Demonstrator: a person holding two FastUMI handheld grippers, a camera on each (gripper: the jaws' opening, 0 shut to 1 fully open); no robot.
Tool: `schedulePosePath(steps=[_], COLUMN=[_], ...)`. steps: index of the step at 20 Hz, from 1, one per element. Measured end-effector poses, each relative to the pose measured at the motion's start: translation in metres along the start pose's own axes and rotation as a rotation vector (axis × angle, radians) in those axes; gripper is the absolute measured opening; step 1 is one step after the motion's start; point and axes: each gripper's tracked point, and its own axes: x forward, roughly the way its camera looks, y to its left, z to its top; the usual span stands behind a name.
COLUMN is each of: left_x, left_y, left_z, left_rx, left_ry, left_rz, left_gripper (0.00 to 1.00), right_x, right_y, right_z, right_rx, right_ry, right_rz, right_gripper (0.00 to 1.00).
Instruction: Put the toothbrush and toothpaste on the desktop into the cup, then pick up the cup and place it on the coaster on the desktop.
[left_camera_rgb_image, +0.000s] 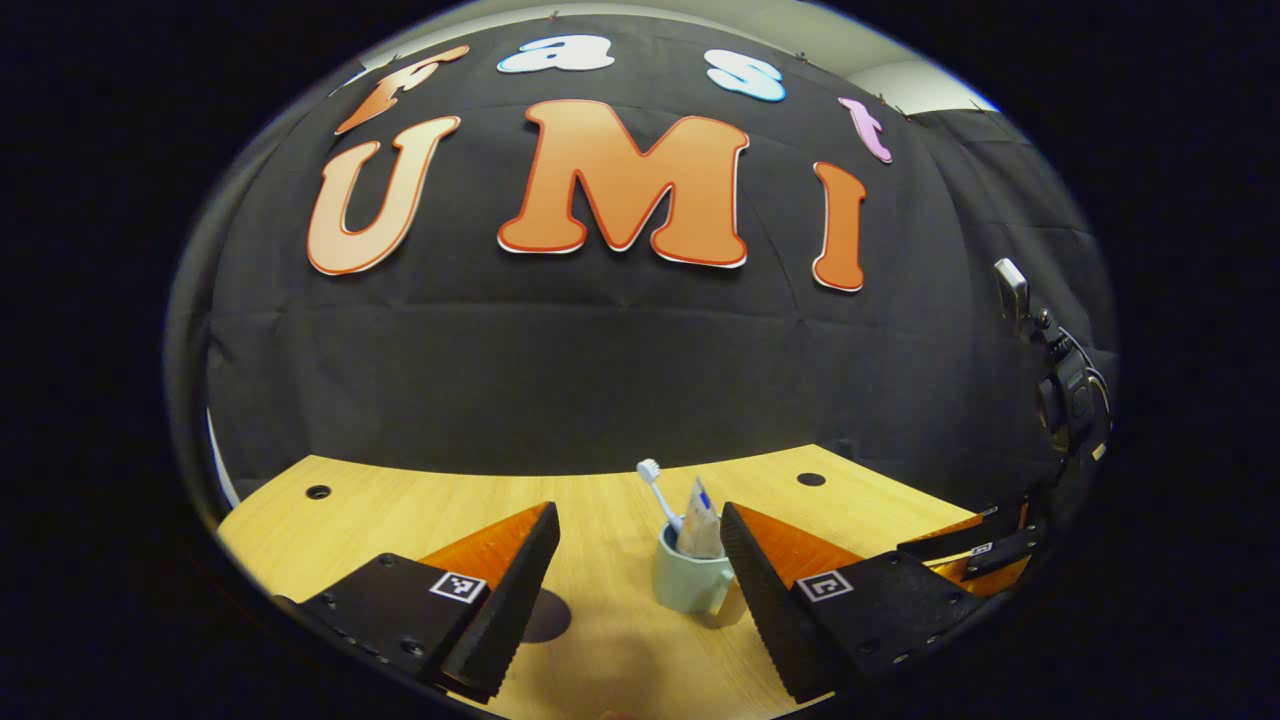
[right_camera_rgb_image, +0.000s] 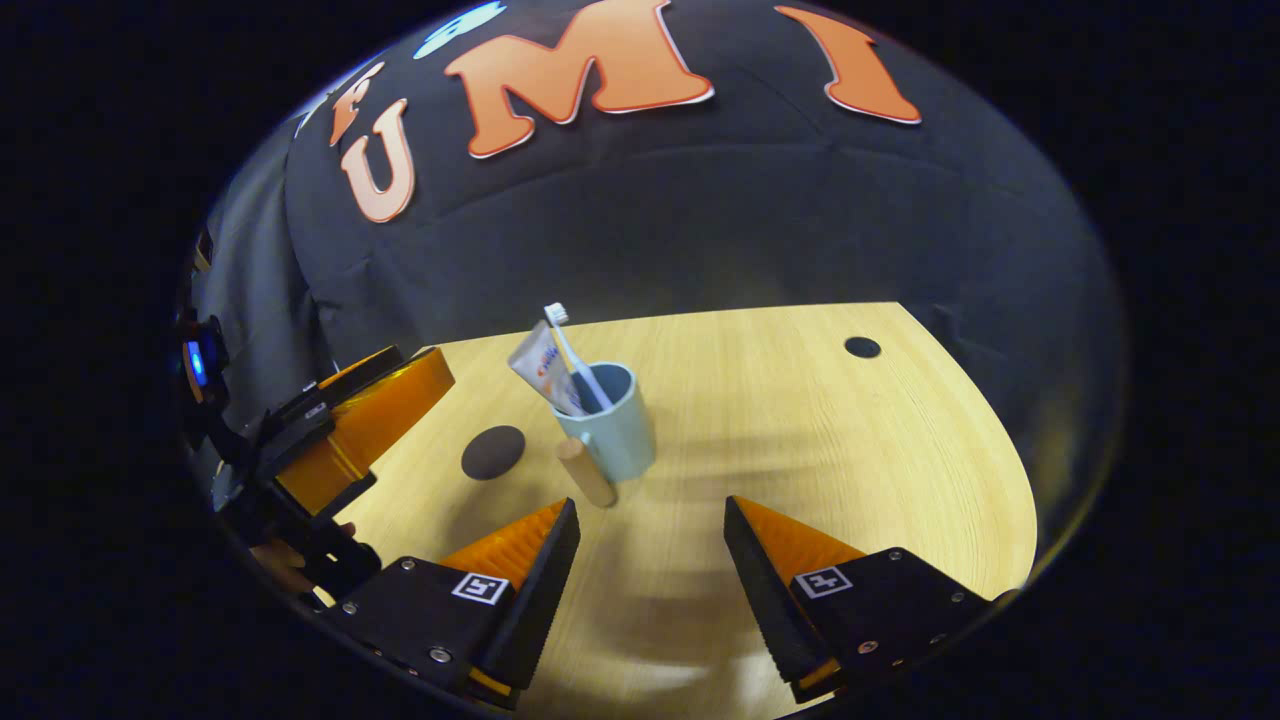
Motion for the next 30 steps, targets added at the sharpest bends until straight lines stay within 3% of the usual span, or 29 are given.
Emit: schedulePosePath(steps=[5, 12, 17, 18, 19, 20, 22, 30], left_x=[-0.034, -0.092, -0.127, -0.133, -0.143, -0.15, -0.17, -0.214], left_y=[0.039, 0.075, 0.092, 0.09, 0.088, 0.09, 0.101, 0.095], left_z=[0.017, 0.025, -0.027, -0.043, -0.057, -0.068, -0.084, -0.111], left_rx=[-0.007, 0.042, -0.02, -0.072, -0.125, -0.153, -0.161, -0.217], left_ry=[0.094, 0.19, 0.409, 0.466, 0.524, 0.57, 0.637, 0.833], left_rz=[0.11, 0.211, 0.263, 0.253, 0.246, 0.25, 0.286, 0.307], left_gripper=[0.96, 0.96, 0.96, 0.96, 0.96, 0.97, 0.97, 0.98], right_x=[0.022, 0.062, 0.089, 0.094, 0.099, 0.104, 0.112, 0.124], right_y=[0.033, 0.038, 0.043, 0.042, 0.043, 0.044, 0.042, 0.037], right_z=[0.022, 0.021, 0.01, 0.007, 0.003, -0.001, -0.007, -0.022], right_rx=[-0.029, -0.063, -0.037, -0.045, -0.049, -0.044, -0.031, -0.009], right_ry=[0.02, 0.124, 0.217, 0.233, 0.252, 0.271, 0.304, 0.354], right_rz=[0.045, 0.003, -0.013, -0.027, -0.031, -0.034, -0.052, -0.125], right_gripper=[0.89, 0.89, 0.84, 0.82, 0.72, 0.78, 0.78, 0.33])
